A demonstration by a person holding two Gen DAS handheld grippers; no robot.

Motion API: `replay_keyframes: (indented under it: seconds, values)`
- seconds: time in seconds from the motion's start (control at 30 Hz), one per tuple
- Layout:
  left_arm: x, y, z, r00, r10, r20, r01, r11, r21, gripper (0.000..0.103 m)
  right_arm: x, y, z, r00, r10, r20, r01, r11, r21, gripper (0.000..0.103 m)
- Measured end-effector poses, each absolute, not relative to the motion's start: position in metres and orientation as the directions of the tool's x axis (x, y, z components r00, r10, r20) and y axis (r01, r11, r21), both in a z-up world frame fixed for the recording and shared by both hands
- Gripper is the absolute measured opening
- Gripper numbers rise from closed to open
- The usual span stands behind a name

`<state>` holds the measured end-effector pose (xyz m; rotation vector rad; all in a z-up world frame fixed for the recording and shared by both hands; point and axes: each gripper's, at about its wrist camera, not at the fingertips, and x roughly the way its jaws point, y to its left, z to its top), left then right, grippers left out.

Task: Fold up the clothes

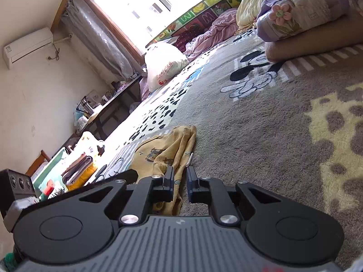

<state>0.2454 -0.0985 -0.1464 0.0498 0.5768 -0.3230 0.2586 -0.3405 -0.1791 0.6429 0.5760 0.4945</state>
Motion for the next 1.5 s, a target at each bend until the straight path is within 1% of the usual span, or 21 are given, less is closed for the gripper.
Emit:
replay_keyframes:
  seconds: [0.13,0.23,0.27,0.33,0.37,0.4,0.43,0.5,0.6,0.77,0.87,0.9,0.97,1.07,1.13,1.23,1.33,1.37,1.4,1.43,1.5]
  values:
    - [0.239,-0.107,-0.117,0.817,-0.307,-0.488,0.325,0.944,-0.052,0.021,0.266,-0.349,-0.188,0.735,0.594,-0.327,-0.200,0.651,0.733,0.029]
    - [0.249,-0.129,-0.139,0.765,-0.287,-0.577,0.357,0.934,0.009,0.021,0.267,-0.348,-0.187,0.735,0.595,-0.325,-0.205,0.651,0.731,0.032]
    - [0.252,-0.135,-0.146,0.749,-0.288,-0.597,0.373,0.928,0.020,0.024,0.267,-0.349,-0.187,0.736,0.596,-0.322,-0.201,0.647,0.736,0.032]
    - [0.249,-0.137,-0.139,0.742,-0.295,-0.602,0.403,0.914,0.049,0.025,0.268,-0.351,-0.189,0.737,0.596,-0.318,-0.189,0.634,0.750,0.033]
    - [0.244,-0.135,-0.134,0.742,-0.311,-0.594,0.422,0.905,0.053,0.026,0.269,-0.352,-0.191,0.737,0.596,-0.317,-0.181,0.627,0.758,0.034]
    - [0.237,-0.131,-0.129,0.745,-0.339,-0.574,0.443,0.895,0.045,0.032,0.270,-0.353,-0.192,0.736,0.597,-0.318,-0.176,0.624,0.762,0.035]
    - [0.229,-0.126,-0.125,0.747,-0.367,-0.555,0.464,0.885,0.039,0.034,0.270,-0.352,-0.192,0.732,0.601,-0.320,-0.176,0.621,0.763,0.035]
    - [0.215,-0.114,-0.118,0.753,-0.386,-0.533,0.469,0.883,0.024,0.034,0.270,-0.349,-0.190,0.722,0.614,-0.319,-0.192,0.621,0.760,0.043]
    - [0.204,-0.071,-0.109,0.788,-0.373,-0.489,0.354,0.926,-0.136,0.034,0.268,-0.337,-0.185,0.704,0.632,-0.324,-0.234,0.637,0.735,0.054]
    - [0.212,0.006,-0.126,0.778,-0.369,-0.508,0.072,0.856,-0.511,0.035,0.271,-0.310,-0.184,0.688,0.620,-0.376,-0.247,0.688,0.683,0.060]
    - [0.214,0.023,-0.143,0.757,-0.438,-0.485,-0.004,0.738,-0.674,0.035,0.274,-0.293,-0.184,0.685,0.600,-0.414,-0.262,0.733,0.628,0.059]
    - [0.215,0.026,-0.148,0.750,-0.455,-0.479,-0.030,0.701,-0.713,0.036,0.273,-0.292,-0.185,0.681,0.603,-0.415,-0.265,0.732,0.628,0.052]
    - [0.223,0.025,-0.162,0.707,-0.472,-0.527,-0.102,0.669,-0.736,0.036,0.271,-0.294,-0.191,0.673,0.614,-0.412,-0.253,0.715,0.652,0.037]
    - [0.224,0.014,-0.161,0.695,-0.446,-0.564,-0.081,0.731,-0.677,0.030,0.269,-0.302,-0.197,0.672,0.629,-0.391,-0.227,0.677,0.700,0.030]
    - [0.219,0.011,-0.154,0.690,-0.437,-0.577,-0.073,0.751,-0.657,0.025,0.266,-0.300,-0.198,0.674,0.626,-0.391,-0.226,0.679,0.698,0.028]
    - [0.198,0.017,-0.145,0.663,-0.471,-0.582,-0.080,0.728,-0.681,0.024,0.260,-0.305,-0.199,0.661,0.649,-0.377,-0.213,0.643,0.735,0.026]
    - [0.174,0.018,-0.154,0.610,-0.512,-0.604,-0.044,0.739,-0.672,0.030,0.239,-0.309,-0.193,0.623,0.676,-0.394,-0.217,0.633,0.743,0.026]
    - [0.170,0.021,-0.157,0.614,-0.518,-0.595,-0.013,0.747,-0.664,0.038,0.234,-0.310,-0.192,0.624,0.669,-0.403,-0.212,0.642,0.737,0.026]
    - [0.171,0.027,-0.157,0.630,-0.518,-0.578,0.000,0.745,-0.667,0.041,0.228,-0.311,-0.192,0.624,0.663,-0.413,-0.207,0.651,0.730,0.026]
    - [0.176,0.033,-0.155,0.645,-0.515,-0.565,-0.002,0.738,-0.674,0.041,0.223,-0.311,-0.191,0.626,0.655,-0.423,-0.202,0.660,0.724,0.027]
    - [0.189,0.044,-0.154,0.663,-0.519,-0.539,-0.003,0.718,-0.696,0.043,0.216,-0.313,-0.188,0.647,0.627,-0.434,-0.187,0.682,0.707,0.034]
